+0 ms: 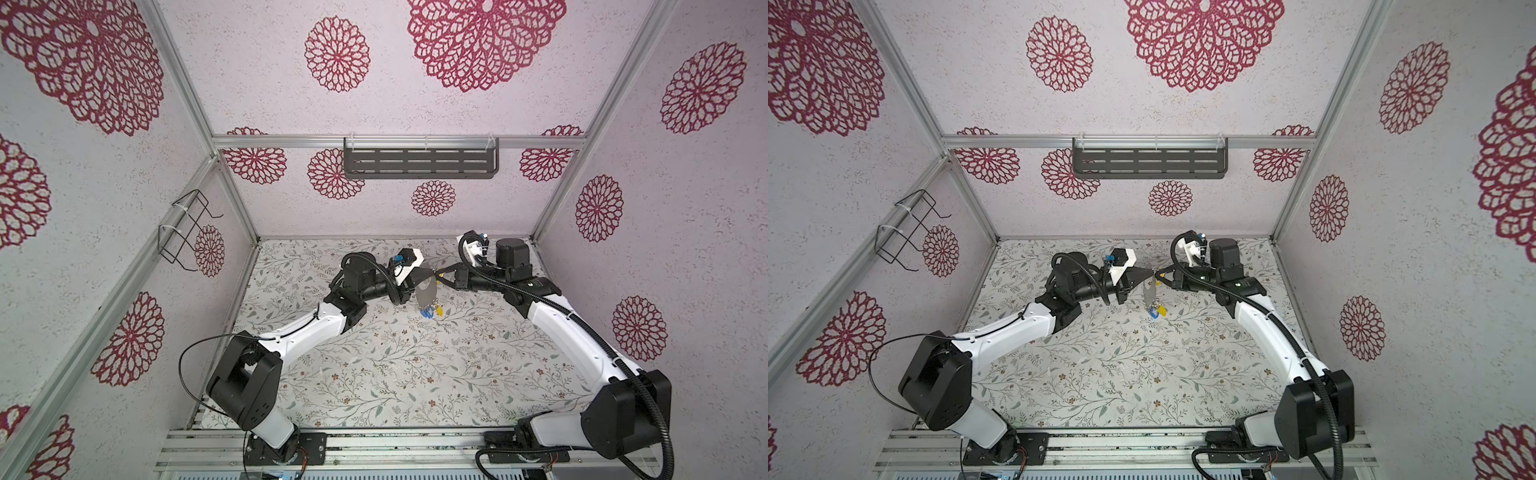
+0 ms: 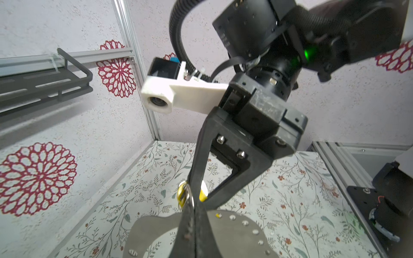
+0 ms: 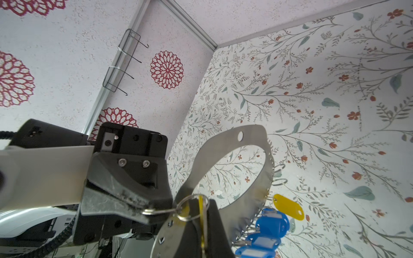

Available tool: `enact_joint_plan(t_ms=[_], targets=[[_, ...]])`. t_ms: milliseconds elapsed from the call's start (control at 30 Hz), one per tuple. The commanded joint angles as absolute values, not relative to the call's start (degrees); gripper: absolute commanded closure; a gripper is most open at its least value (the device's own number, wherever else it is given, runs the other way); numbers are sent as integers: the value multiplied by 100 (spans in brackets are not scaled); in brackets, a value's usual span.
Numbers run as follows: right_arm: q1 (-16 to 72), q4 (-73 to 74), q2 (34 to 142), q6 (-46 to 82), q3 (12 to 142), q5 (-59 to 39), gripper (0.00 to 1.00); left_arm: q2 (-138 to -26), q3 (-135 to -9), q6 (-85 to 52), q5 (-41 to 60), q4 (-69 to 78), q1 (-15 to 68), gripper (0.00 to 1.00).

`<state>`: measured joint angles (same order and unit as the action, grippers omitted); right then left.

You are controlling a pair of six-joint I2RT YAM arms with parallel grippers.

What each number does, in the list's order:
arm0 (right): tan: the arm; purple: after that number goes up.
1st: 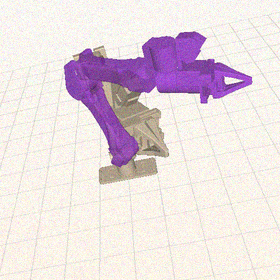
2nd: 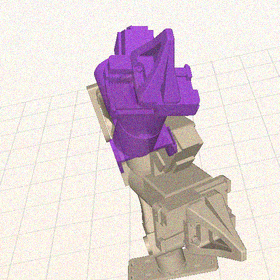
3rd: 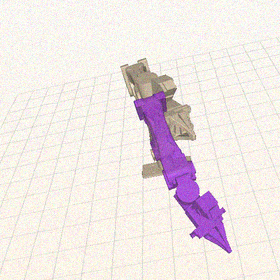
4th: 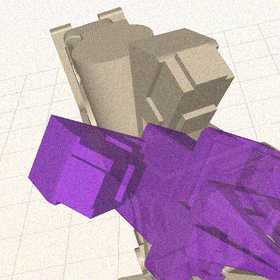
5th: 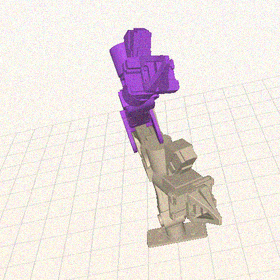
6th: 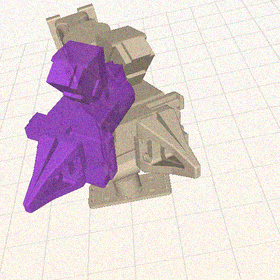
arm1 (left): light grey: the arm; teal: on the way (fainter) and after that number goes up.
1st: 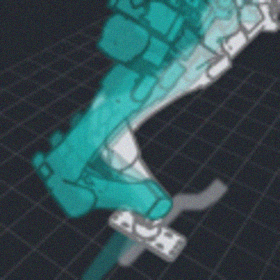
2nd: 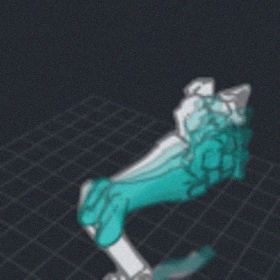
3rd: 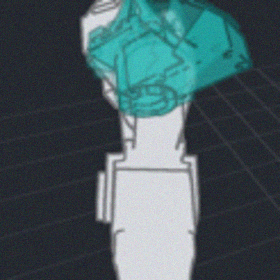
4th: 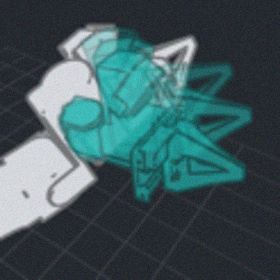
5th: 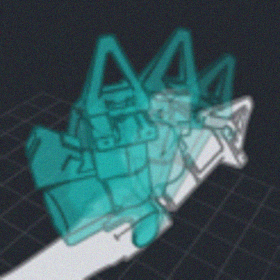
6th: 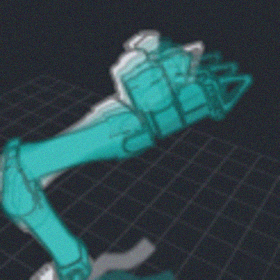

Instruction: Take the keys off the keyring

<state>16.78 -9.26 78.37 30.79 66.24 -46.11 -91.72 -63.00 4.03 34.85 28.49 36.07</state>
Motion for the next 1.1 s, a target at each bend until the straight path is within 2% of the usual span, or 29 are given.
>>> enact_joint_plan(t_ms=[0,233,433,833,1067], targets=[[1409,-449,8097,3569,6259,-3549,100,-8795,-6453,-175,4266,4917,3701,100],[1994,-136,8060,3749,6165,-3516,100,-9187,-6512,-758,3978,5876,3687,100],[2258,-40,7919,3798,6274,-3486,100,-9377,-6538,-940,3892,6075,3689,100],[1532,-1669,7383,2690,7147,-2820,100,-9224,-6640,-1145,4275,4757,3543,100],[1428,-2275,7618,2240,7985,-2965,100,-9205,-6515,-454,4864,4435,3566,100]])
